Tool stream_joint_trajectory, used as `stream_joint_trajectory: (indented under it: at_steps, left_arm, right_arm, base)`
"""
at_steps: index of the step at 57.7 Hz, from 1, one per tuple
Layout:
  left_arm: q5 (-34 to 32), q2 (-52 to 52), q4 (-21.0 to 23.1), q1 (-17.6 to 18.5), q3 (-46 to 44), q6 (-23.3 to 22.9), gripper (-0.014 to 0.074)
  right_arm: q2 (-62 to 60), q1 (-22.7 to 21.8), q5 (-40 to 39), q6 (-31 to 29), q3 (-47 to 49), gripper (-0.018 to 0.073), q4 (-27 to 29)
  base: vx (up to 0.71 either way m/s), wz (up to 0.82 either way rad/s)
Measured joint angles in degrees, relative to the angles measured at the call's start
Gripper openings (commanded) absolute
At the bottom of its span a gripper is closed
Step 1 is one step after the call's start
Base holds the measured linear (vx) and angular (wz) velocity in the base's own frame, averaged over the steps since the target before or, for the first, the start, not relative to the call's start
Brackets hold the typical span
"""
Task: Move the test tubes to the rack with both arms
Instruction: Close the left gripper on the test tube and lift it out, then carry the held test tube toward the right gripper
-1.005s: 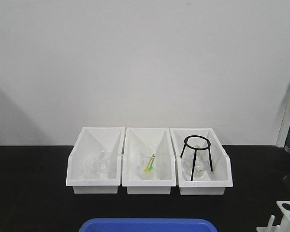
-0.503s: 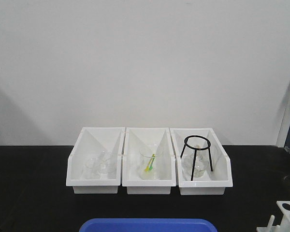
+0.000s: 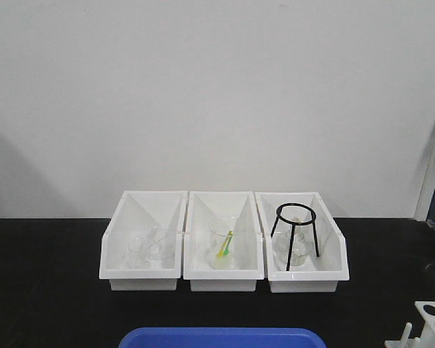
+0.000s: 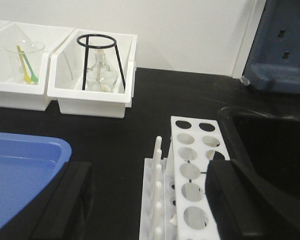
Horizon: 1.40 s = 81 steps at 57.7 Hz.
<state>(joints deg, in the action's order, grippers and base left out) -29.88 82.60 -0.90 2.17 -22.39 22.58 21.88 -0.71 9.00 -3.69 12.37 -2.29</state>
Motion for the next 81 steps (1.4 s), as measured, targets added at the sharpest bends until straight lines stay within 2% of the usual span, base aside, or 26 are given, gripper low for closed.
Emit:
stream_joint_trajectory:
  at_steps: [24,40,51,68,81]
  left_arm:
    - [1.46,0.0,0.0,0.0,0.0,0.0,0.0287]
    - [1.46,-0.45,0.0,0.0,-0.04,0.04,0.0083]
    - [1.74,-3.11,0.19,0.0,-0.04,-0.05,-0.002]
    - [2.1,-11.93,1.34,0.0,-0.04,-0.69,-0.0022]
    - [2.52,-20.51,2.87,0.0,-0.31,-9.03,-0.002]
  right_arm:
    - [0.0,0.0,-2.36,0.0,0.0,0.0533,-0.05]
    - [0.0,0.0,-2.48,0.0,0.0,0.0533,-0.05]
    - [0.0,0.0,-2.94,0.0,0.0,0.0533,-0.05]
    - [0.0,0.0,-4.56,0.0,0.0,0.0533,1.42]
    - [0.0,0.0,-3.66,0.05,0.0,0.0533,5.45]
  base:
    - [0.0,0.0]
    - [0.0,0.0]
    - [0.0,0.0]
    - [0.0,0.0]
    - [0.0,0.0]
